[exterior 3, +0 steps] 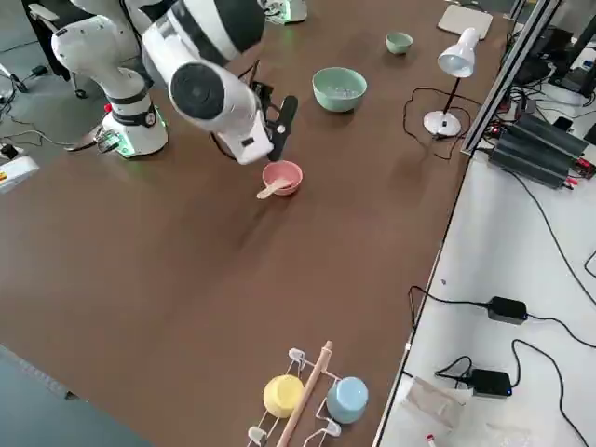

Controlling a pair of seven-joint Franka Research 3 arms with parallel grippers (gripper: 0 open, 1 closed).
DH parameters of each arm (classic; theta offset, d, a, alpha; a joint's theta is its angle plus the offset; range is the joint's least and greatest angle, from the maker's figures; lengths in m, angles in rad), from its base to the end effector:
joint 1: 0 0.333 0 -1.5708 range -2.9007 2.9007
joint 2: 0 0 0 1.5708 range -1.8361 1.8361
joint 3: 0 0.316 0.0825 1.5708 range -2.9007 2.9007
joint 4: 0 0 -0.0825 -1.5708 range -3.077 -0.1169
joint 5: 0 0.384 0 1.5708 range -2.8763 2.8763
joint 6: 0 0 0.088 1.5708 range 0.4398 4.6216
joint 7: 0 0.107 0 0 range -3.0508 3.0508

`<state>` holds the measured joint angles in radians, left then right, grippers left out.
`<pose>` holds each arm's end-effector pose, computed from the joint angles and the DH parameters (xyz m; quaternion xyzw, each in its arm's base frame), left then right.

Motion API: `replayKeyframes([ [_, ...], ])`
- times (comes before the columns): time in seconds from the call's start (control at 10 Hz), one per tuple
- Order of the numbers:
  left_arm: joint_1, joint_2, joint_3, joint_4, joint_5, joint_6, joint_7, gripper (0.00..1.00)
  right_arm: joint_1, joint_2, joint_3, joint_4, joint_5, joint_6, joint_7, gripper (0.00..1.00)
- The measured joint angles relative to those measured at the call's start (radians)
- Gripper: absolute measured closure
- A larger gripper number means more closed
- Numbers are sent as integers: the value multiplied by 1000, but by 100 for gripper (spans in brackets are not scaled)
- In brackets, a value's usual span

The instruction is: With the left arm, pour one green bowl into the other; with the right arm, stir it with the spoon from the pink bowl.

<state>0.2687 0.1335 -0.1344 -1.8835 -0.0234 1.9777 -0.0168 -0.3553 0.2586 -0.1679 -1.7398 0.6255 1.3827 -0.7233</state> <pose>0.5840 0.0799 0.4343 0.9964 0.0807 -0.0179 0.0207 0.5266 -0.2139 0.4148 -0.9131 -0.0516 0.0663 0.3990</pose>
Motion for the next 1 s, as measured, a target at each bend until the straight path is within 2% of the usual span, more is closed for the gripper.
replayKeyframes([
  [0.2,-2,5,-5,-169,0,182,0,4,-39,78,0,-7,31,1,-63,0],
  [0.3,-2,17,-5,-216,0,243,0,6,-45,104,1,-9,46,12,-69,0],
  [0.4,-2,36,-5,-237,0,279,15,13,-48,124,1,-21,62,41,-91,0],
  [0.6,0,78,-5,-243,0,306,88,25,-68,143,1,-107,122,141,-179,0],
  [0.8,1,114,-5,-248,0,348,126,26,-75,146,3,-190,141,262,-209,0],
  [1.0,-3,171,-7,-252,0,392,133,31,-64,148,14,-224,146,344,-210,0],
])
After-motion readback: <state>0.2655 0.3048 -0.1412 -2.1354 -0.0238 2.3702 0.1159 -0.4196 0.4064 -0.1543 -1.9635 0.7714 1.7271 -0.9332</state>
